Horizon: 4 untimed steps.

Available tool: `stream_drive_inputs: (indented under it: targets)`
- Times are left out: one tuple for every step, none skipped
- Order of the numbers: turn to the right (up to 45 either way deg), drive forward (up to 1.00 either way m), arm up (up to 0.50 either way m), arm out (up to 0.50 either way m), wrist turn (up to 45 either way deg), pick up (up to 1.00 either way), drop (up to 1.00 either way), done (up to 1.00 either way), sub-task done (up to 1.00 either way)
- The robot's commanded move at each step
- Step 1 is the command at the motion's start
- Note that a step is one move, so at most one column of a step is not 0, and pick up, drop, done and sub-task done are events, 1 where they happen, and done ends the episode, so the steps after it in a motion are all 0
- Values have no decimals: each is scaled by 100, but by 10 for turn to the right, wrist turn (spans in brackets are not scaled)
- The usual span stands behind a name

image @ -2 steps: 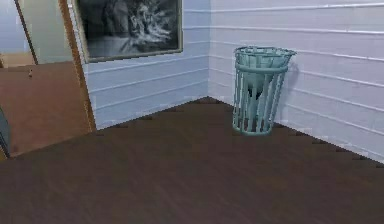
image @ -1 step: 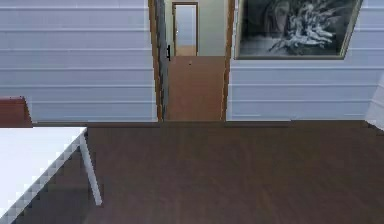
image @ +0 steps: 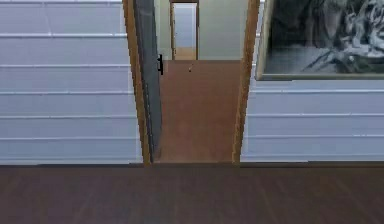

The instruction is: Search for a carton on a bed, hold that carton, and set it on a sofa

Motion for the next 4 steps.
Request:
stream_drive_inputs:
  targets:
    - [0,50,0,0,0,0,0,0,0]
    - [-420,0,0,0,0,0,0,0,0]
    - [-30,0,0,0,0,0,0,0,0]
    - [0,65,0,0,0,0,0,0,0]
